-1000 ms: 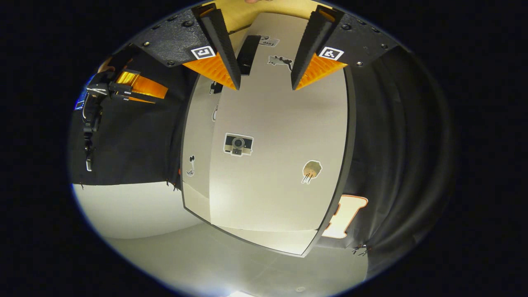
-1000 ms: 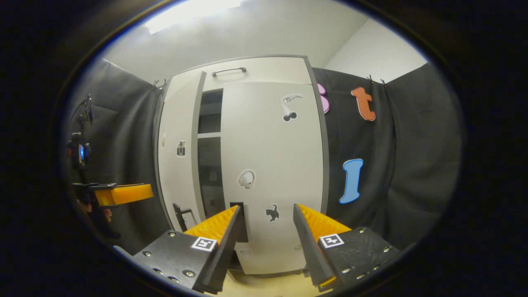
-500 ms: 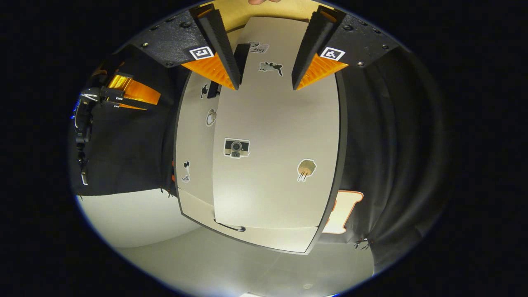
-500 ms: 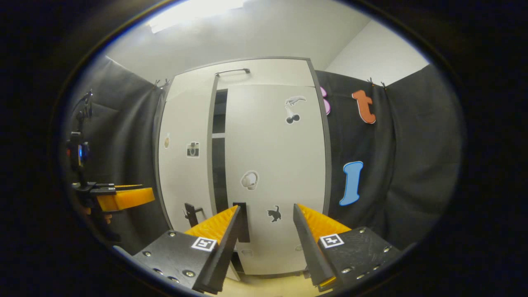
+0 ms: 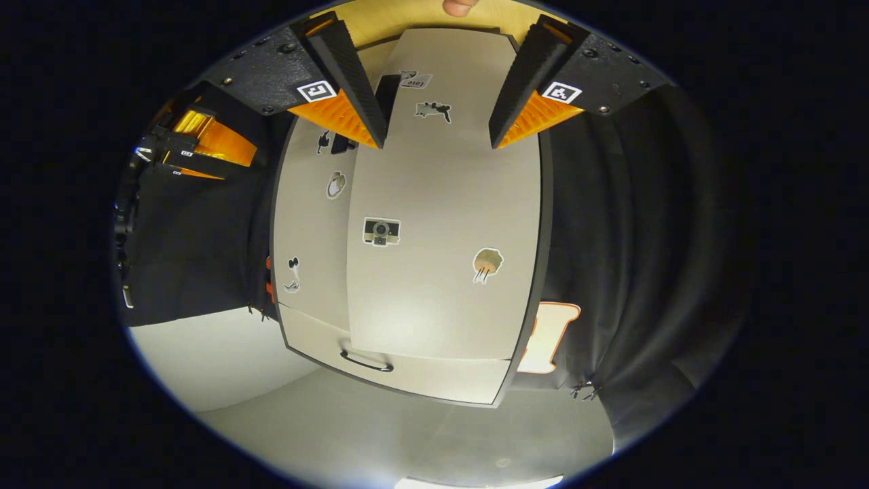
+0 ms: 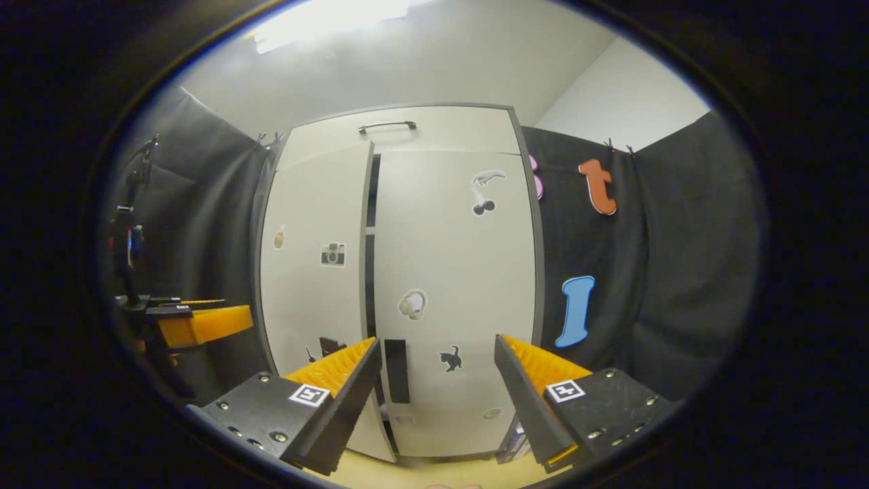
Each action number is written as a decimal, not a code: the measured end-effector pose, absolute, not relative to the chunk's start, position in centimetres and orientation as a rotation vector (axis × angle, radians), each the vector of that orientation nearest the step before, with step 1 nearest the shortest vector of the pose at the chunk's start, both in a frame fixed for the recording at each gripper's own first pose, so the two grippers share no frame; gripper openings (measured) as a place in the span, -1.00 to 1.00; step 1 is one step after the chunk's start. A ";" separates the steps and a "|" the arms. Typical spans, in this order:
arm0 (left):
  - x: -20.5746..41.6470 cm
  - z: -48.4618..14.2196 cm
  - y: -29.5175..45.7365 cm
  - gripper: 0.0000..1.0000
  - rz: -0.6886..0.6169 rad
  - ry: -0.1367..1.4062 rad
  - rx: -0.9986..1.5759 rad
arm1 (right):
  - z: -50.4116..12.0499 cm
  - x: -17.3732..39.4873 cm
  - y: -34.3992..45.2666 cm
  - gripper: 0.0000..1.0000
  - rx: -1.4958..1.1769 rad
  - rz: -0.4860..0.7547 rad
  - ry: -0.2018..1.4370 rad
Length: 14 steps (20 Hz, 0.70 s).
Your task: Grab one shoe with the right hand and put it into the shoe cabinet, grab the other shoe with the left hand and put it into the shoe cabinet; then close the right door with the right hand and the left door with the left hand.
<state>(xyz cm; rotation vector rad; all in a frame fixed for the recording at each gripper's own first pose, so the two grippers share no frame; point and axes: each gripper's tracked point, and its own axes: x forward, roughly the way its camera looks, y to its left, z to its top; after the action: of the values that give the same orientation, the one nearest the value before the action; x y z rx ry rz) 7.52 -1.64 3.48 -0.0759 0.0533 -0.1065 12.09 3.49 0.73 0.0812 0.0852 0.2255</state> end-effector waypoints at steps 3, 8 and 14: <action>7.5 4.0 -1.7 0.88 -0.082 0.038 -0.094 | 1.2 12.2 3.4 0.99 0.089 0.217 0.071; 7.5 4.4 -1.0 0.89 -0.031 0.018 -0.086 | 1.7 12.1 3.3 1.00 0.089 0.197 0.049; 7.2 4.5 -0.6 0.88 -0.023 0.009 -0.084 | 1.6 11.9 3.4 1.00 0.096 0.198 0.059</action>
<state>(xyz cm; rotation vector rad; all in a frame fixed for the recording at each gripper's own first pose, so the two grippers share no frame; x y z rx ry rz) 7.25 -0.62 4.54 -0.0840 0.0094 -0.0233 11.89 3.44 1.58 0.0958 0.0590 0.1979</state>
